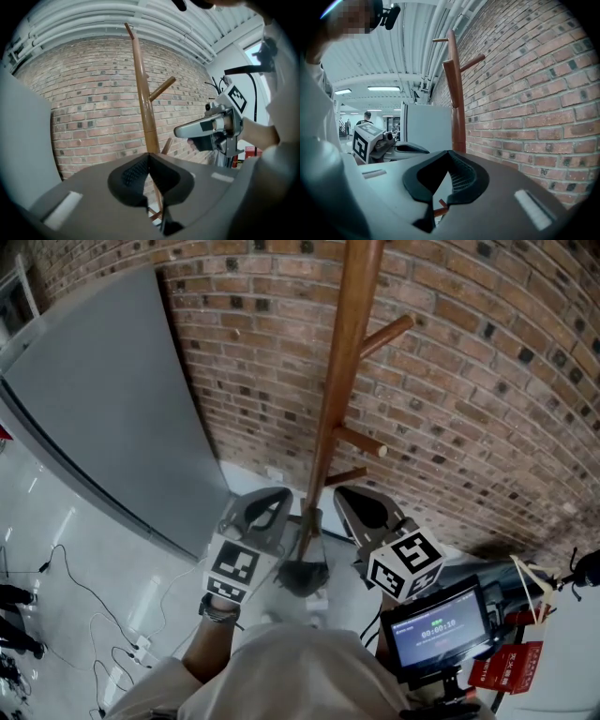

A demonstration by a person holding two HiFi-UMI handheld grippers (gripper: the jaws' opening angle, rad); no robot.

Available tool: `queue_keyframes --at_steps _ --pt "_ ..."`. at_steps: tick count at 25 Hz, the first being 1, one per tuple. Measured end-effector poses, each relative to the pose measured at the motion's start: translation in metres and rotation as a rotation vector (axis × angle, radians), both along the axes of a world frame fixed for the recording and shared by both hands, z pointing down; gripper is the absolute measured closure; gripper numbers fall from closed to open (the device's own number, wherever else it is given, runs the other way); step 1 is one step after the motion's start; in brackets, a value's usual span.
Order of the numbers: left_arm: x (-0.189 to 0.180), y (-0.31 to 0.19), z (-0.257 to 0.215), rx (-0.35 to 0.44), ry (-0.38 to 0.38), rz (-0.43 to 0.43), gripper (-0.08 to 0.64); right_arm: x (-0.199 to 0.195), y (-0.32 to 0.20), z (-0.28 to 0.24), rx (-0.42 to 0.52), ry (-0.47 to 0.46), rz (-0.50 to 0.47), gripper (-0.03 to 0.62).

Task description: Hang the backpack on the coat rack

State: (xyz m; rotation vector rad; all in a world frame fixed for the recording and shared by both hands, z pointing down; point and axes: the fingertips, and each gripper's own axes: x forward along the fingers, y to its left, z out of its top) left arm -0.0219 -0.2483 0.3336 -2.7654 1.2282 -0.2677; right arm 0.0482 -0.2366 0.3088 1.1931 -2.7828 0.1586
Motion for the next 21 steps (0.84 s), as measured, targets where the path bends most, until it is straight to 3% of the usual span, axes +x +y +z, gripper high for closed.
queue_keyframes --at_steps 21 --pt "-0.005 -0.002 -0.002 0.004 0.025 -0.014 0.56 -0.001 -0.002 -0.005 0.004 -0.015 -0.004 0.592"
